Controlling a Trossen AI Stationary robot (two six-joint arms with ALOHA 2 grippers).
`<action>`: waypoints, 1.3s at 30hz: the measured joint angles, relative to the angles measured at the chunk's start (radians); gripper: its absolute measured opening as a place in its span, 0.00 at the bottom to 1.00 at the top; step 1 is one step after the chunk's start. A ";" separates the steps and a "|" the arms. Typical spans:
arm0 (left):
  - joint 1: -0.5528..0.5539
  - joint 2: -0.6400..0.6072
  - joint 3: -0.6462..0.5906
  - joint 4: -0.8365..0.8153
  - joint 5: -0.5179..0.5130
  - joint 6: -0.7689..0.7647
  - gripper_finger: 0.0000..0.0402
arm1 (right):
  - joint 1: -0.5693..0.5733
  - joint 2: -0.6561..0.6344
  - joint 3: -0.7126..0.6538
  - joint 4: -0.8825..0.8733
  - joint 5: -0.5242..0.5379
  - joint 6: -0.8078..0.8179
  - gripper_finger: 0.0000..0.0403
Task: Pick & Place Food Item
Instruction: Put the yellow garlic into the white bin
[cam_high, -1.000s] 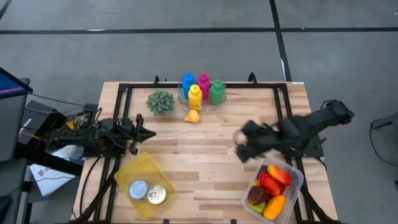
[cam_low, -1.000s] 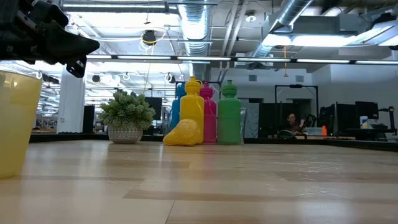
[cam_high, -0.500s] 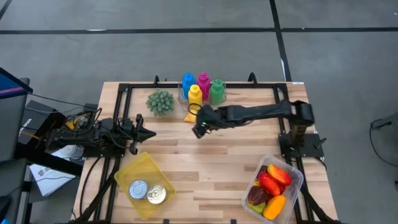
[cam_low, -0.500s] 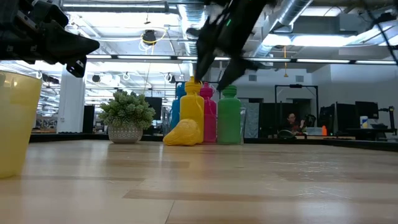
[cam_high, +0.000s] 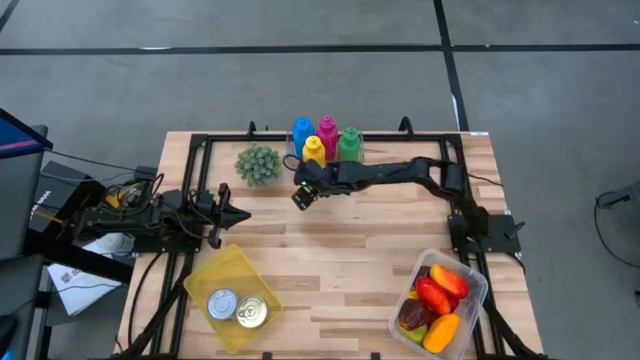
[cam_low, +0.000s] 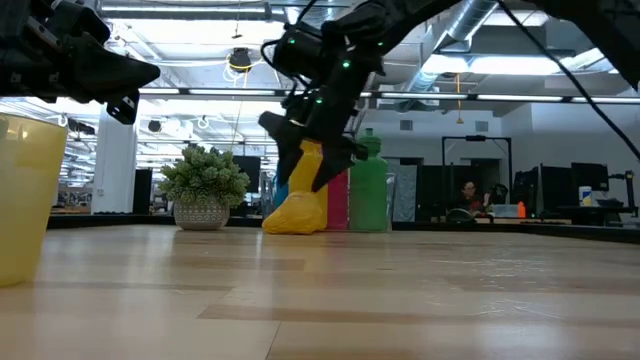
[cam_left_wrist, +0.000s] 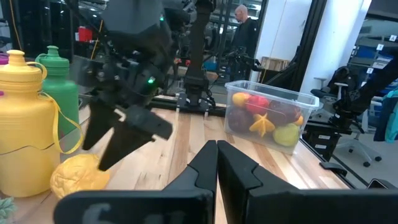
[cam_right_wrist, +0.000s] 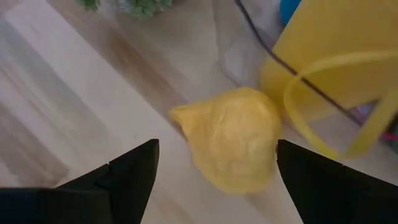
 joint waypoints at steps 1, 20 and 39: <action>0.000 0.000 0.000 0.000 0.000 0.000 0.00 | -0.002 0.014 0.021 -0.006 0.011 -0.011 0.79; 0.000 0.000 0.000 0.000 0.000 0.000 0.00 | 0.003 0.129 0.099 -0.081 -0.023 0.002 0.63; 0.000 0.000 0.000 0.000 0.000 0.000 0.00 | 0.094 0.074 0.096 -0.170 -0.168 -0.033 0.39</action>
